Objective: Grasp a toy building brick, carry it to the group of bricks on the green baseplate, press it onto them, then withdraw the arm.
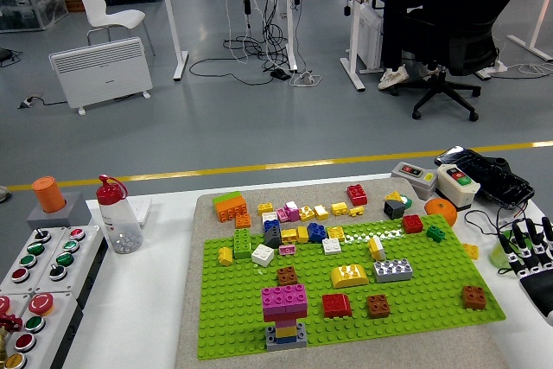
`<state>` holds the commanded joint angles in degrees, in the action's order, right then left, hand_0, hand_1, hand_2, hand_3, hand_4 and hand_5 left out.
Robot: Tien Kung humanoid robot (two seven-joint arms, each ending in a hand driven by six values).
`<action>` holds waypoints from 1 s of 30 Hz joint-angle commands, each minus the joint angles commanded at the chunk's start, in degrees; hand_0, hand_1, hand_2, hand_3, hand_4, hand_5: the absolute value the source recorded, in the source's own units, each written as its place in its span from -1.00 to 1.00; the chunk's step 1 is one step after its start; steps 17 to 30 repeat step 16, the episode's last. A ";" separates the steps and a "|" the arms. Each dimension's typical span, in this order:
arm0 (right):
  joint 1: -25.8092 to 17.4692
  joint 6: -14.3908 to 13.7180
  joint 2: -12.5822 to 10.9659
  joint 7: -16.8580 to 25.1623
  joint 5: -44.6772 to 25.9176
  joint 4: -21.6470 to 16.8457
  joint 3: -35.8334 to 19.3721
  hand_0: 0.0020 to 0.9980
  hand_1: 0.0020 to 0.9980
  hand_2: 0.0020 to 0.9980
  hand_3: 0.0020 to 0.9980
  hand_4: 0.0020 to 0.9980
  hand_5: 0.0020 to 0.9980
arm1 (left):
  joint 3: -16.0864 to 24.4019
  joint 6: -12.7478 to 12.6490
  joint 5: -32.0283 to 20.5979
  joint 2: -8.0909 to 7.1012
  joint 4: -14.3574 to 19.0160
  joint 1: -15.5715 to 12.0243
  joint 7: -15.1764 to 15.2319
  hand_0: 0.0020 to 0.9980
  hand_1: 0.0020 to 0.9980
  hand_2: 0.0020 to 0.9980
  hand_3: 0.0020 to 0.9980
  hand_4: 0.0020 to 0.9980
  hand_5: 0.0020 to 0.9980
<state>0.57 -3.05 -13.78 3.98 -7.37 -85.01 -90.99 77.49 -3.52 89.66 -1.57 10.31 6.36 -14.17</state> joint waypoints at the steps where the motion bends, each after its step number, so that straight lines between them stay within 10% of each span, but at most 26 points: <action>1: 0.03 0.01 0.03 -0.01 0.01 0.00 0.06 0.51 0.42 0.42 0.29 -0.03 -0.23 | 0.02 0.01 0.02 0.01 0.00 0.02 -0.01 0.31 0.37 0.35 0.16 -0.44 1.00; 30: -0.20 0.11 0.01 -0.19 0.12 -0.17 0.08 0.50 0.41 0.41 0.28 -0.04 -0.24 | 0.02 -0.07 -0.63 0.13 0.00 0.11 0.29 0.31 0.37 0.35 0.16 -0.44 1.00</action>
